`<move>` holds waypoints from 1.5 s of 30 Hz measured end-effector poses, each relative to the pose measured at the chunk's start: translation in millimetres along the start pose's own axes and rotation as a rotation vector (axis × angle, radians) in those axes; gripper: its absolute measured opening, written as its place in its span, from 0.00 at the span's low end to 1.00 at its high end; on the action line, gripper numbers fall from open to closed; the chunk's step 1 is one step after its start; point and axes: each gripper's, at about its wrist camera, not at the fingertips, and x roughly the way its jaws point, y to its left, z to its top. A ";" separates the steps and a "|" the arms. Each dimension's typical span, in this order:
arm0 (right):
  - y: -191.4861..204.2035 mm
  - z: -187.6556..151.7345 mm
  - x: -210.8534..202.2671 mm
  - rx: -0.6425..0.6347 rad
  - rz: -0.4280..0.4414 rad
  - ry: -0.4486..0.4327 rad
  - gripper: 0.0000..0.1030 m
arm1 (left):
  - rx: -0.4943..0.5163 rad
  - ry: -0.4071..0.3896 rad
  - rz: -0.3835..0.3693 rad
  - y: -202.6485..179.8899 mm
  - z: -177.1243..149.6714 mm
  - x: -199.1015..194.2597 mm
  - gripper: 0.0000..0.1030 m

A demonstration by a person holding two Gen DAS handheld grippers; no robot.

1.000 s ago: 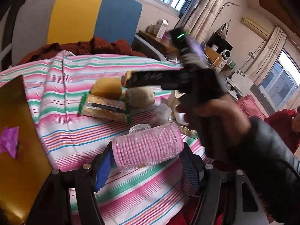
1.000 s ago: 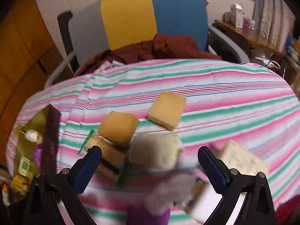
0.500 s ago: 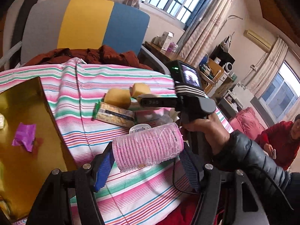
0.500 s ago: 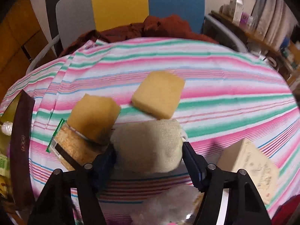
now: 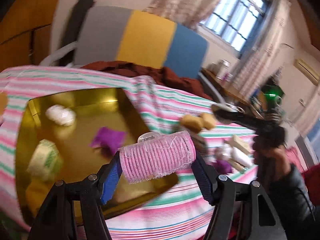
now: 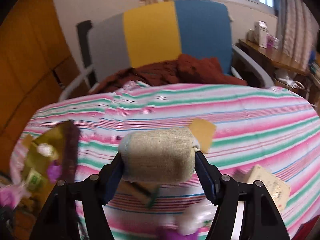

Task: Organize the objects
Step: 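Carry the roller and beige cloth bundle to the gold tray and release both, then move both tools back from the tray to the item pile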

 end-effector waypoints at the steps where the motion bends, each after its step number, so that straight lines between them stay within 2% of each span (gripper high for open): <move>1: 9.0 0.0 -2.9 -0.007 0.021 -0.006 0.68 | -0.020 -0.002 0.021 10.4 -1.6 -1.4 0.67; 6: 66.8 3.4 -9.5 -0.063 0.153 -0.003 0.68 | -0.072 0.002 0.100 43.4 -10.4 -4.8 0.67; 12: 153.7 6.5 11.1 -0.165 0.278 0.056 0.68 | -0.109 0.034 0.158 67.8 -21.8 -4.3 0.67; 15: 196.6 6.9 27.5 -0.198 0.335 0.097 0.68 | -0.130 0.026 0.177 76.6 -25.0 -9.3 0.69; 17: 225.2 7.7 39.7 -0.203 0.388 0.131 0.68 | -0.136 0.017 0.184 80.2 -24.6 -13.2 0.77; 21: 264.0 7.2 52.7 -0.214 0.436 0.154 0.79 | -0.149 -0.006 0.204 89.9 -24.7 -22.1 0.78; 27: 279.7 -3.8 47.3 -0.258 0.419 0.143 0.89 | -0.142 -0.046 0.289 92.6 -25.2 -37.8 0.78; 30: 274.7 -10.5 43.1 -0.267 0.377 0.125 1.00 | -0.144 -0.060 0.327 92.5 -22.6 -41.3 0.78; 35: 268.2 -25.3 29.7 -0.318 0.254 0.065 1.00 | -0.152 -0.071 0.383 89.6 -21.3 -45.8 0.78; 39: 263.3 -40.8 17.3 -0.362 0.188 0.017 1.00 | -0.157 -0.068 0.423 88.8 -21.5 -46.8 0.78; 45: 242.5 -57.9 4.3 -0.312 0.114 -0.020 1.00 | -0.147 -0.064 0.433 80.4 -24.7 -47.4 0.78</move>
